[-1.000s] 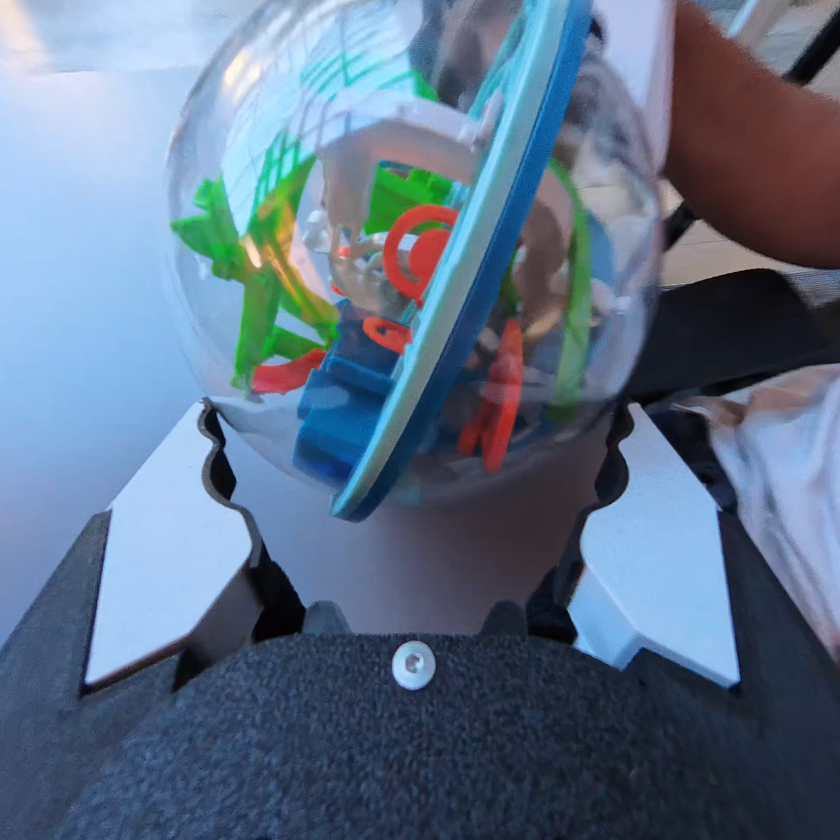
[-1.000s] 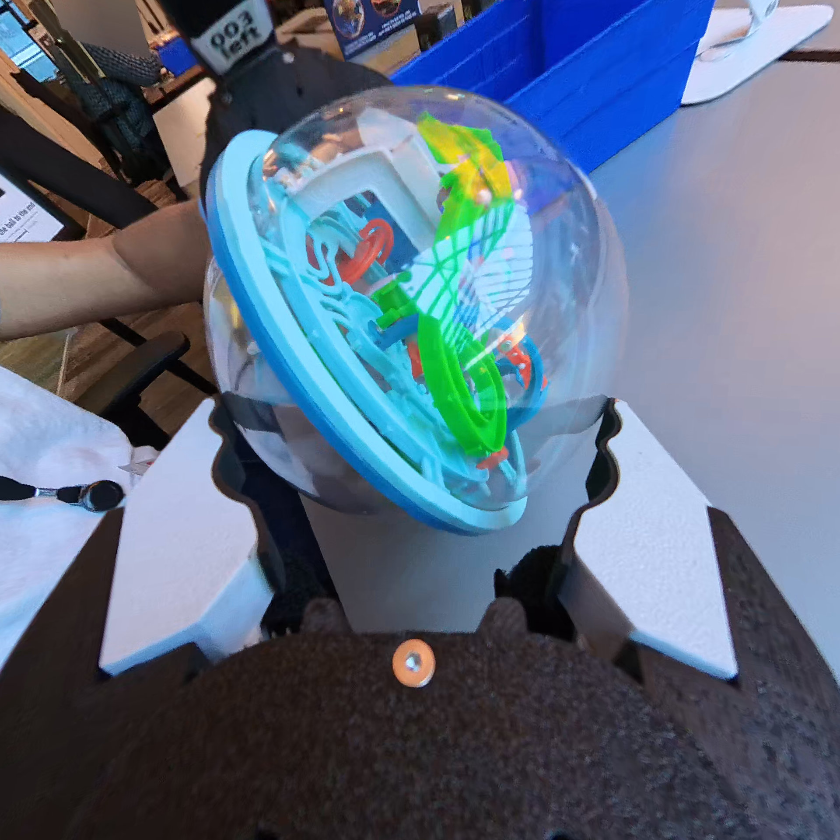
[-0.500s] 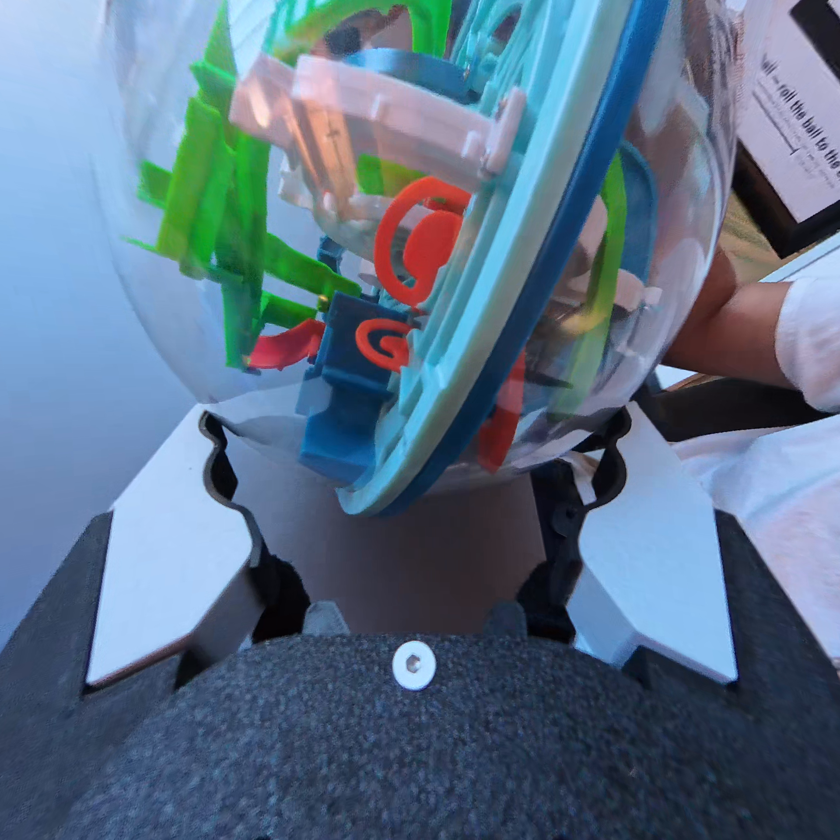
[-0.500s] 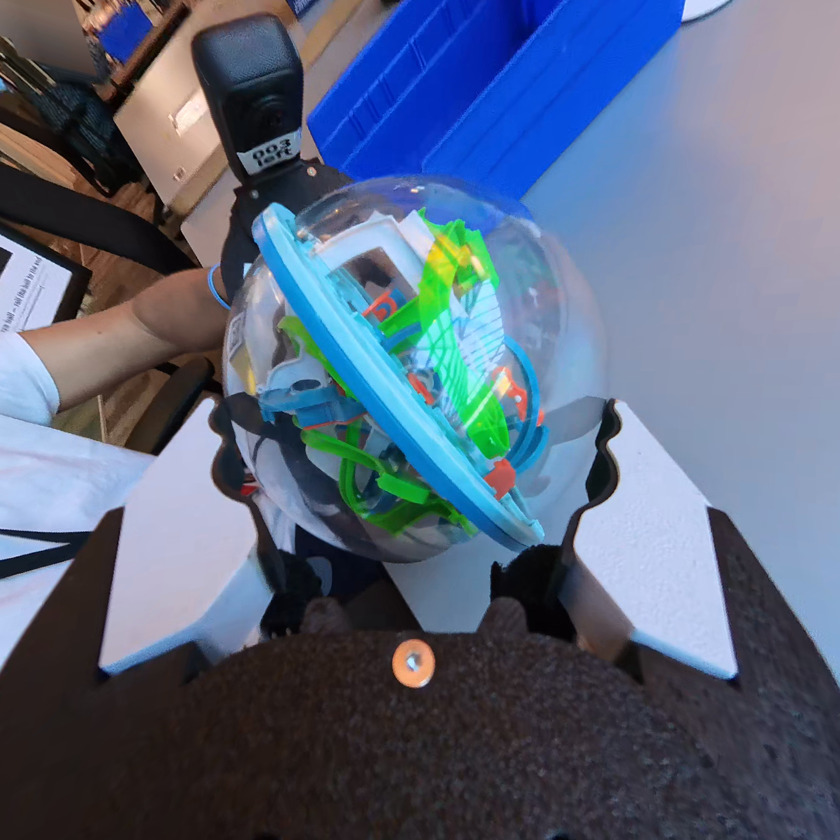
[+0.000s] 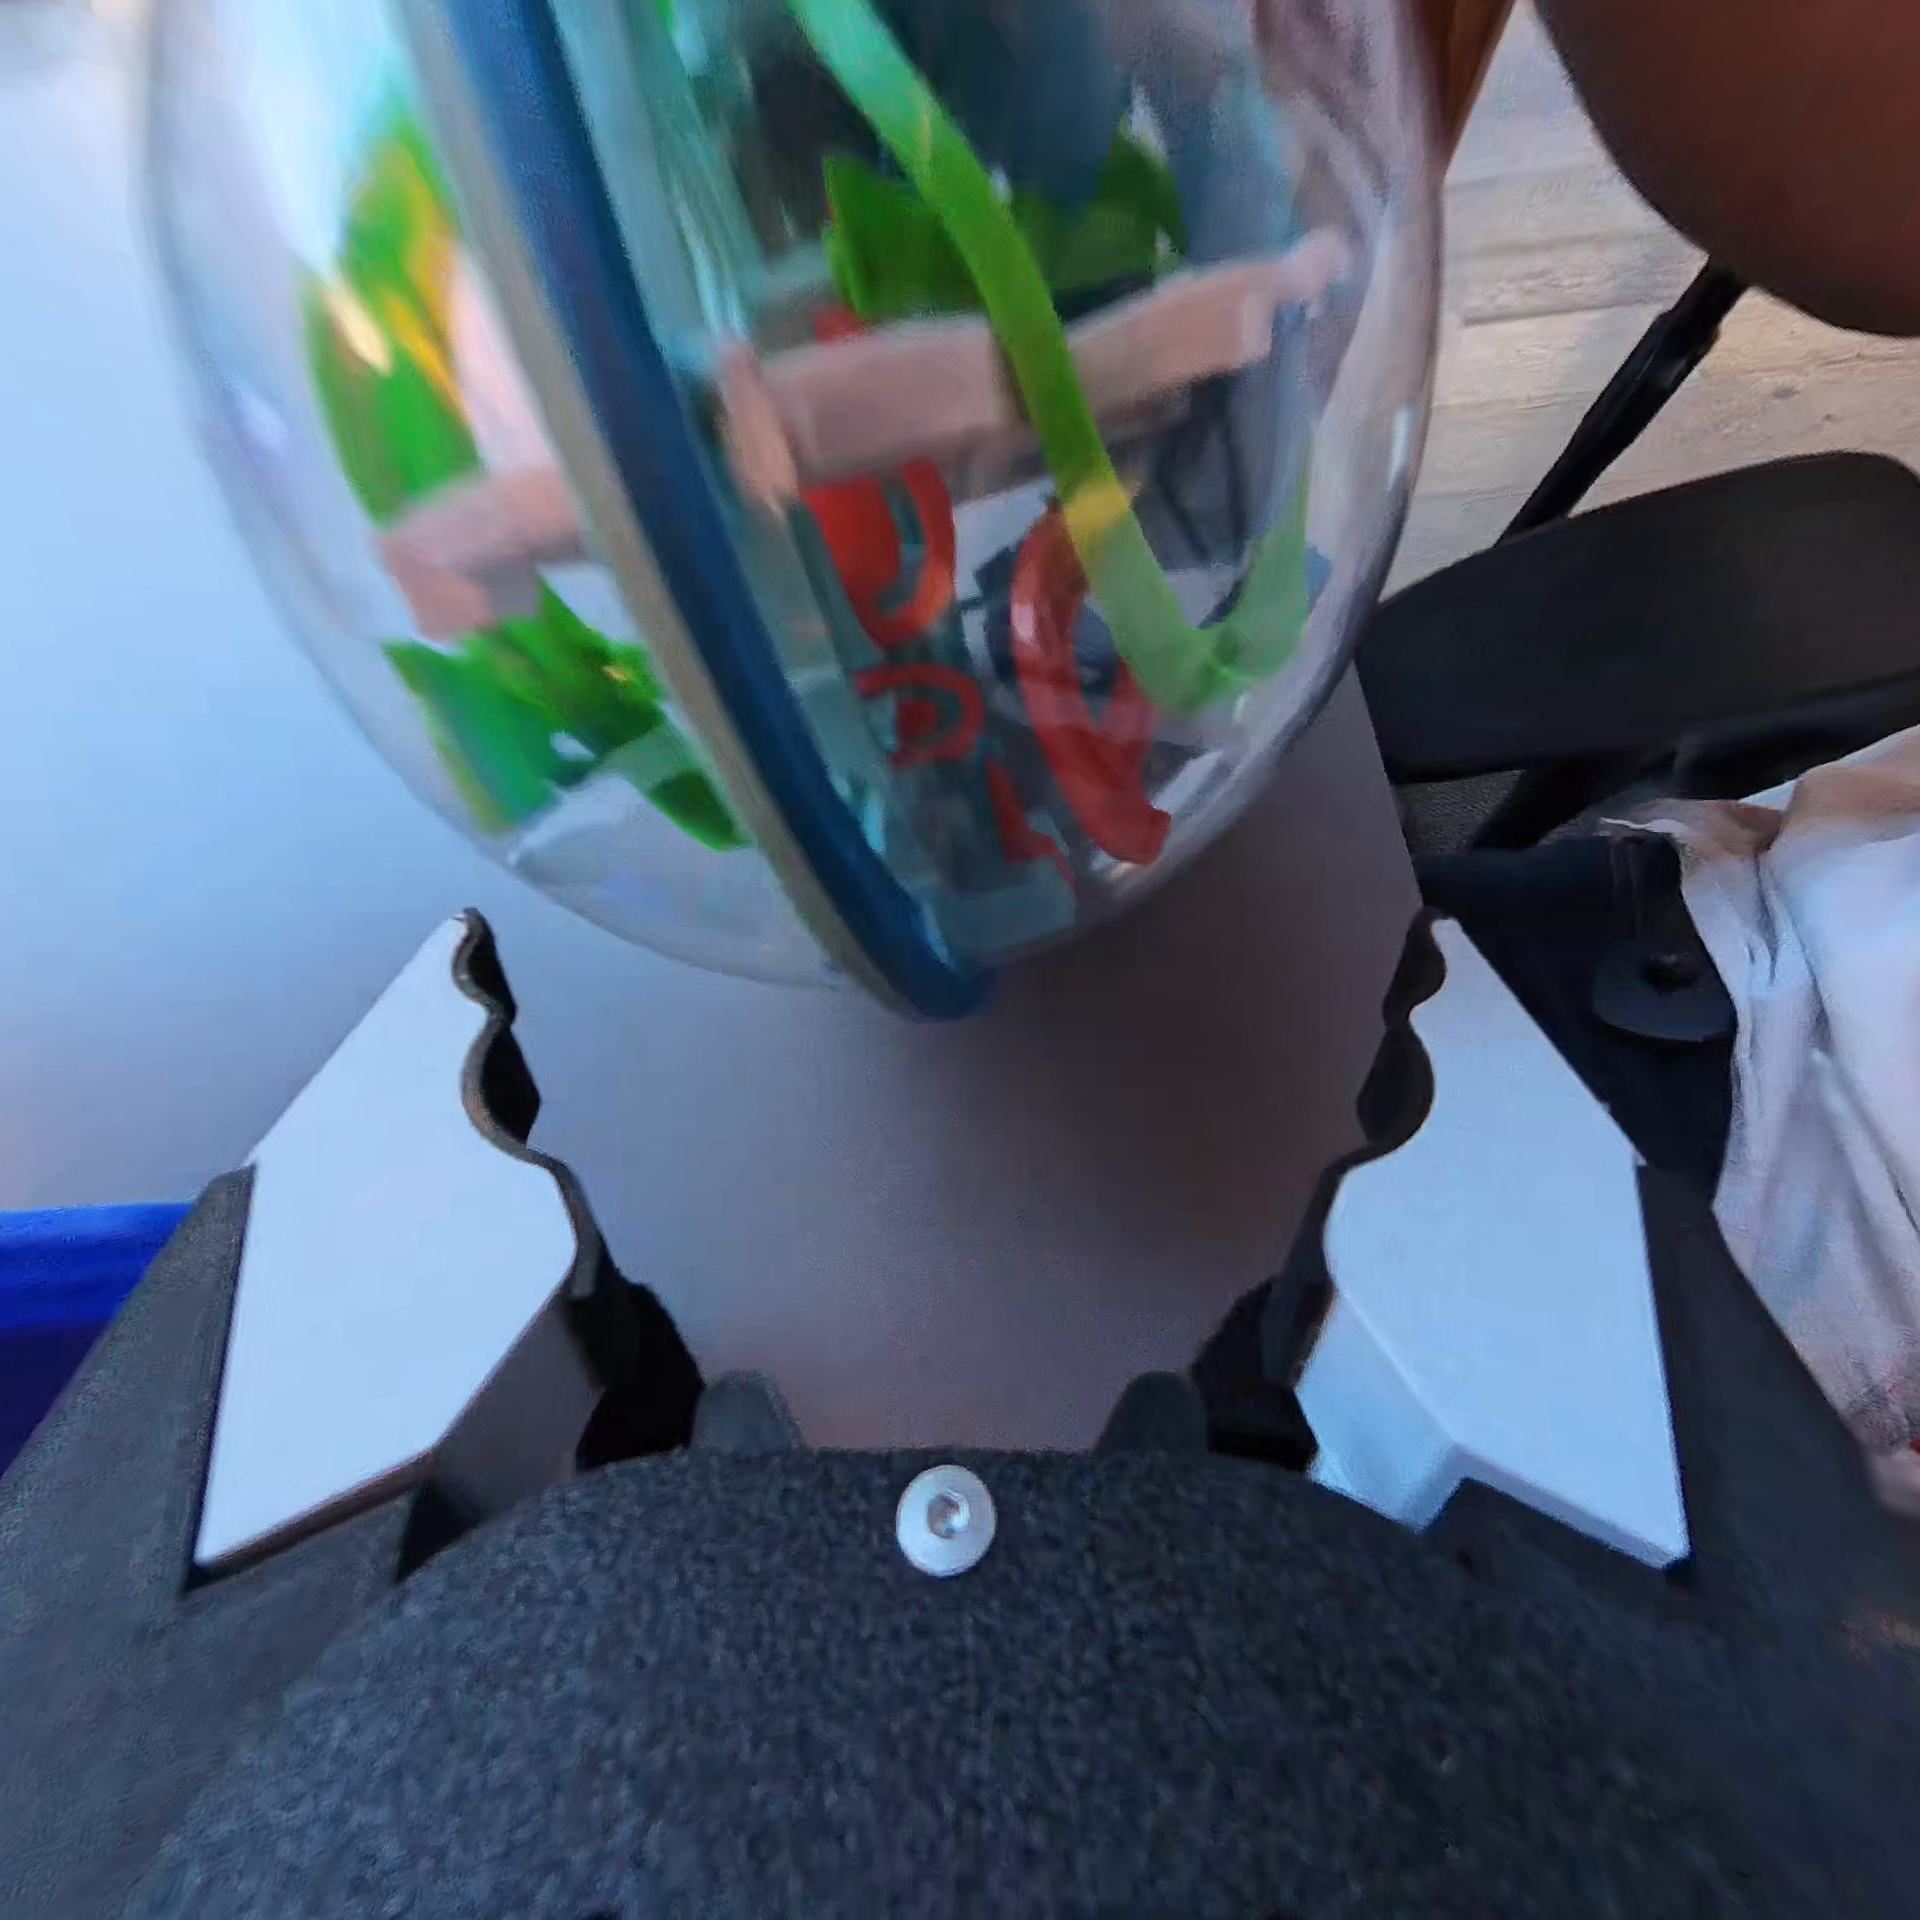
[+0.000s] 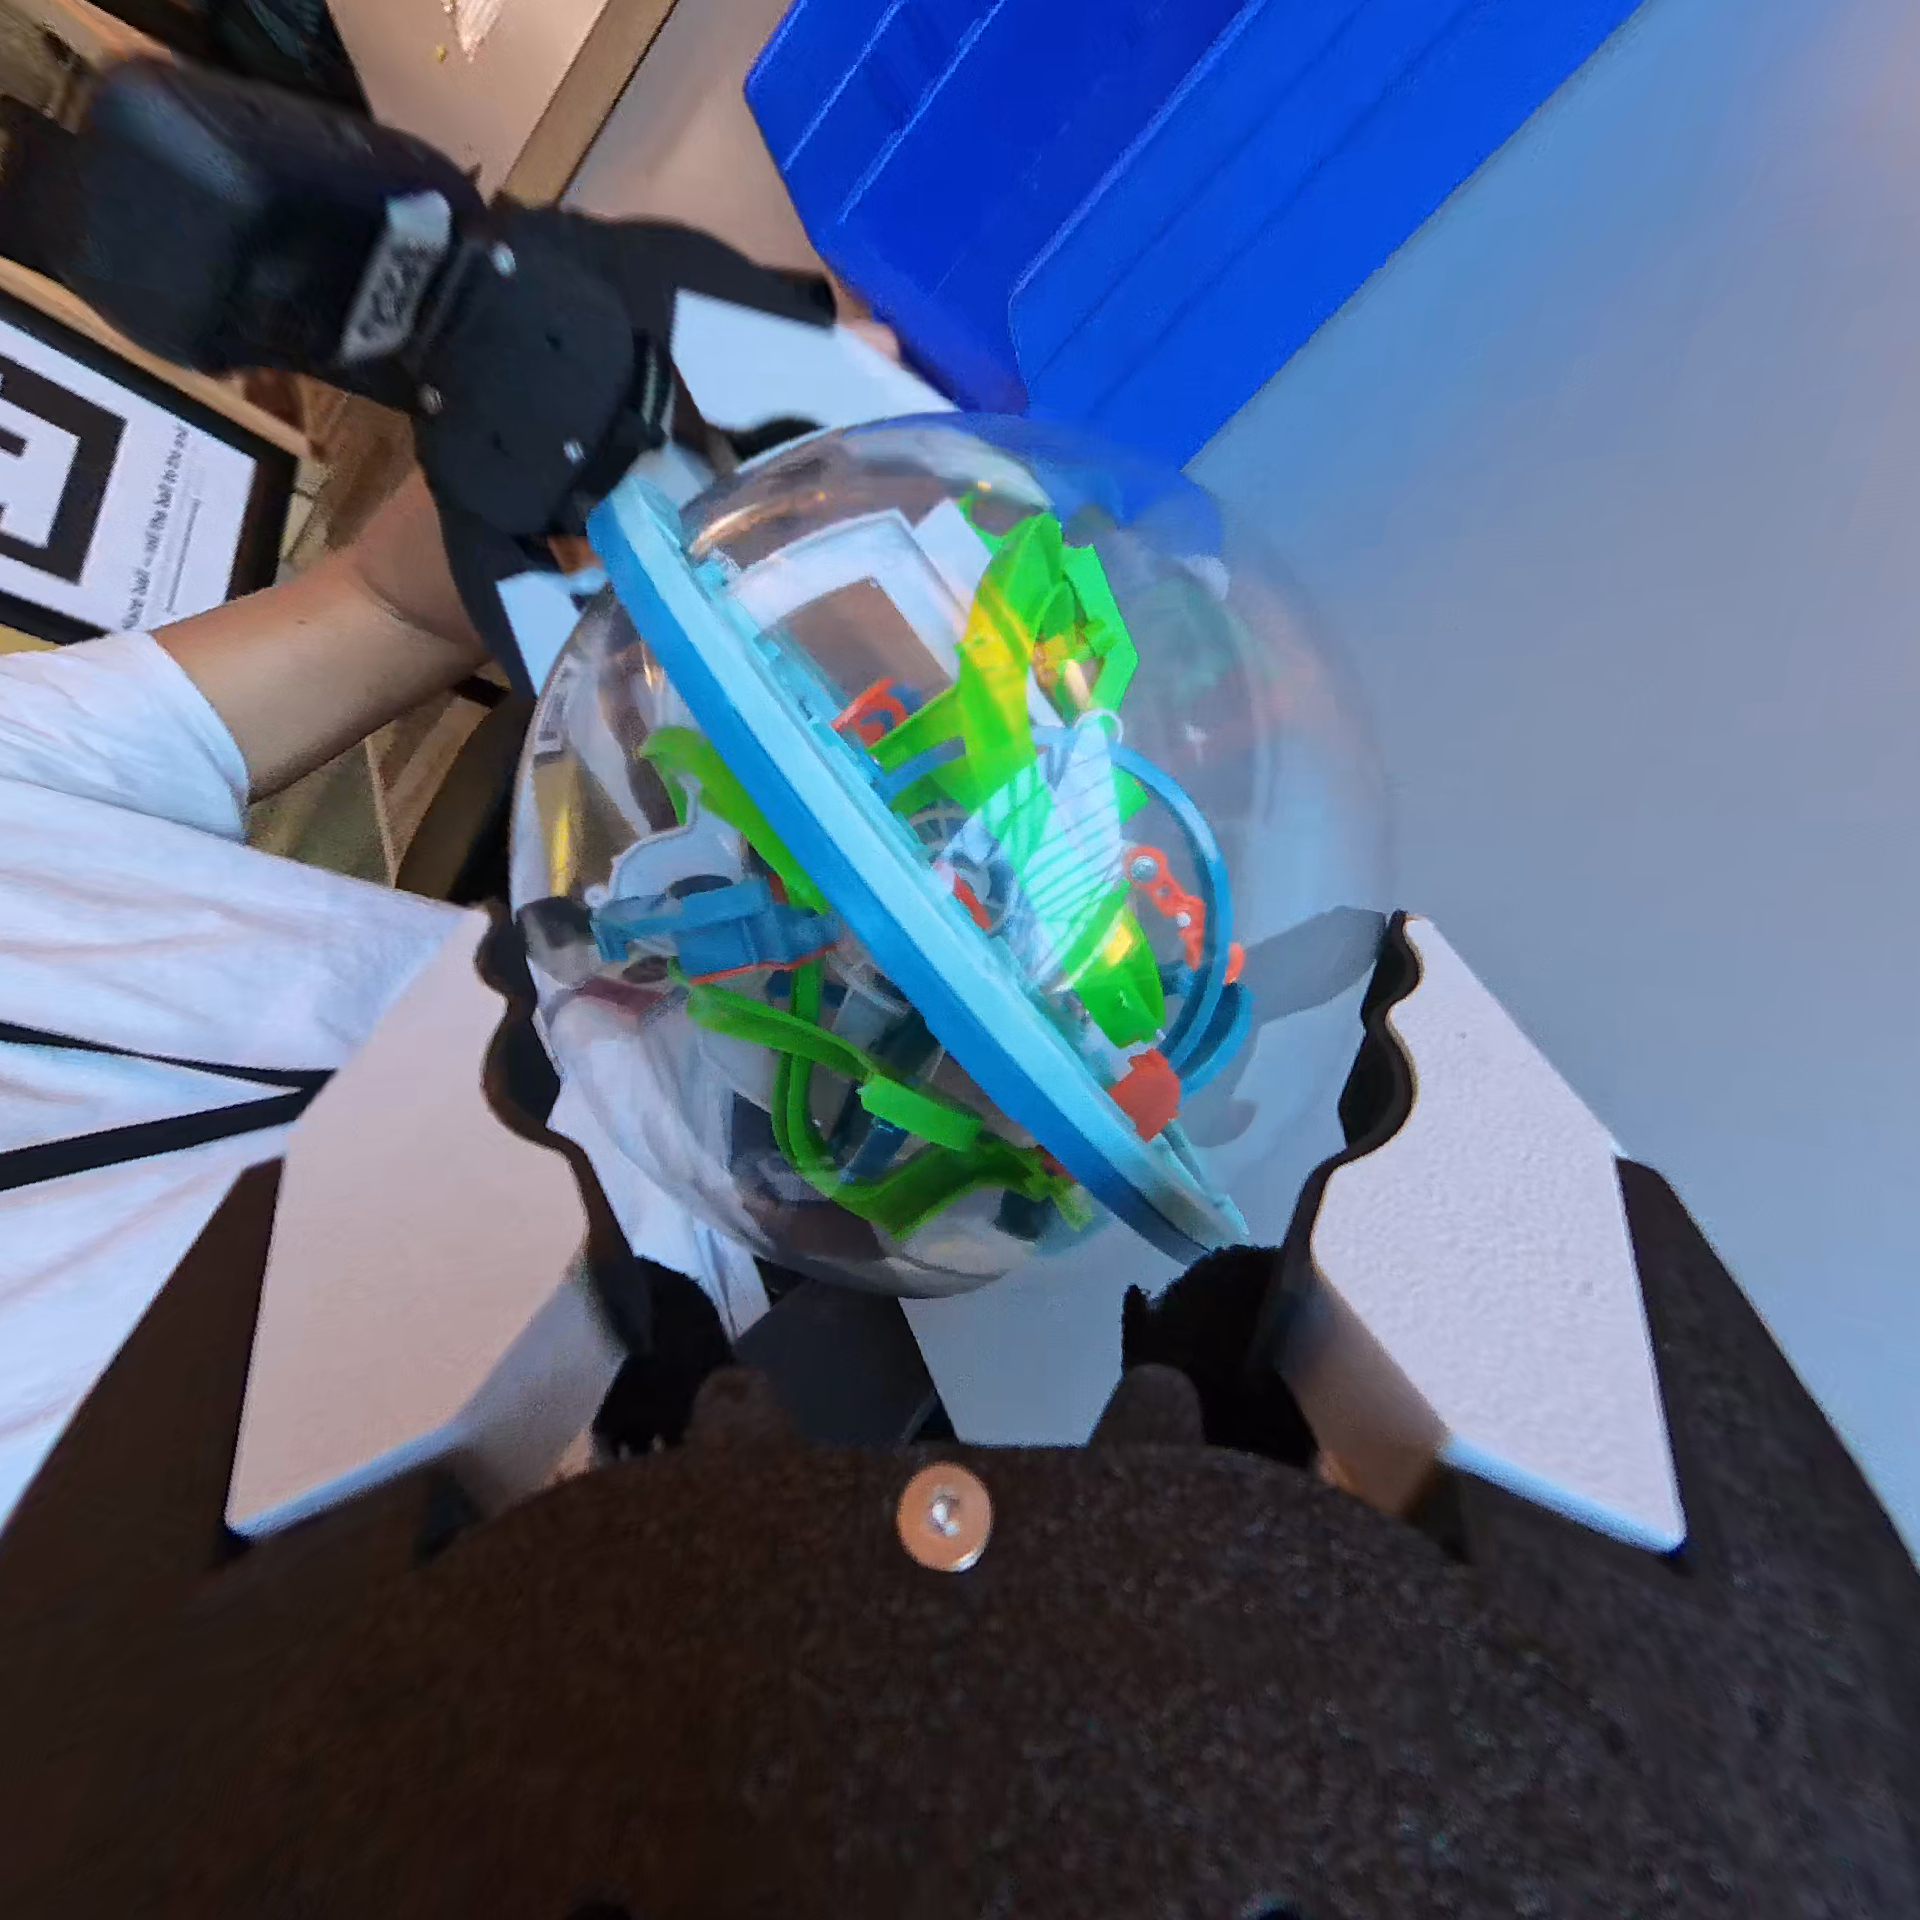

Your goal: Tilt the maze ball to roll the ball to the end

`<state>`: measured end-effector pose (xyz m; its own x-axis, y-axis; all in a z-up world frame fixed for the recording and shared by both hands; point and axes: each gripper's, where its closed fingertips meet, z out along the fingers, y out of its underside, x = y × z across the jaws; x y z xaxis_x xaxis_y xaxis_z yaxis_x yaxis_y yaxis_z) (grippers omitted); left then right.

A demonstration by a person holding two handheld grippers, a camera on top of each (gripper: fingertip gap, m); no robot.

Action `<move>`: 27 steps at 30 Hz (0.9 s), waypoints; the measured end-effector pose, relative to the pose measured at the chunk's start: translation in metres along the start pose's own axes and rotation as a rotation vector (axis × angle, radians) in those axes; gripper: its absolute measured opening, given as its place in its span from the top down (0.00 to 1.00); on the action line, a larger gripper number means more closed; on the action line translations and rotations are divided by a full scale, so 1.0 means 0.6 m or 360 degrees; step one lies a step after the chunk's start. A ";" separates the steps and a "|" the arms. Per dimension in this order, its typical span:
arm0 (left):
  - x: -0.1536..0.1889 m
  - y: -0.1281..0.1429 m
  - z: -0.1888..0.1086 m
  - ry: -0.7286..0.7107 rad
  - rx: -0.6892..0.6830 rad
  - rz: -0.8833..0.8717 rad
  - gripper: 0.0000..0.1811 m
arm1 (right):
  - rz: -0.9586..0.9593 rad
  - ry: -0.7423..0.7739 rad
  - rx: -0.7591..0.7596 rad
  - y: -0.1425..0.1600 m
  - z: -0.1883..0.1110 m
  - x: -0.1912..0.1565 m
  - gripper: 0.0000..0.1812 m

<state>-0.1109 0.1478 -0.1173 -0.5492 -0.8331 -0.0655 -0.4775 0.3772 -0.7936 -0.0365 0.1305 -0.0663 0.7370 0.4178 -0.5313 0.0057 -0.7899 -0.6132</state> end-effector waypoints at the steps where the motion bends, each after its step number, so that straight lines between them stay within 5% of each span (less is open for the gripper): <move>1: -0.002 -0.015 -0.009 0.0043 0.0047 0.0007 0.12 | -0.0010 -0.0036 -0.0016 -0.002 0.001 0.002 0.16; 6: -0.027 -0.057 -0.018 0.0371 0.0224 -0.0278 0.14 | -0.0009 -0.0230 -0.0097 -0.016 0.010 0.015 0.16; 9: -0.057 -0.046 -0.014 0.0346 0.0243 -0.0402 0.28 | 0.0012 -0.0330 -0.0054 -0.035 0.016 0.029 0.17; 14: -0.059 -0.054 -0.015 0.0346 0.0295 -0.0505 0.32 | -0.0101 -0.0441 0.0126 -0.054 0.000 0.045 0.16; 18: -0.062 -0.058 -0.011 0.0318 0.0333 -0.0565 0.32 | -0.0214 -0.0135 0.0520 -0.052 -0.052 0.083 0.16; 21: -0.062 -0.059 -0.007 0.0295 0.0346 -0.0564 0.32 | -0.0327 0.0210 0.0760 0.001 -0.099 0.089 0.16; 25: -0.061 -0.060 -0.003 0.0292 0.0377 -0.0582 0.32 | -0.0427 0.0501 0.0782 0.090 -0.063 0.068 0.15; 27: -0.057 -0.058 0.001 0.0292 0.0388 -0.0581 0.32 | -0.0475 0.0483 0.0908 0.091 -0.045 0.046 0.15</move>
<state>-0.0750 0.1631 -0.0874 -0.4979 -0.8001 0.3346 -0.4988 -0.0515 -0.8652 0.0021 0.0866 -0.0987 0.9152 0.3708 -0.1578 -0.0570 -0.2686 -0.9616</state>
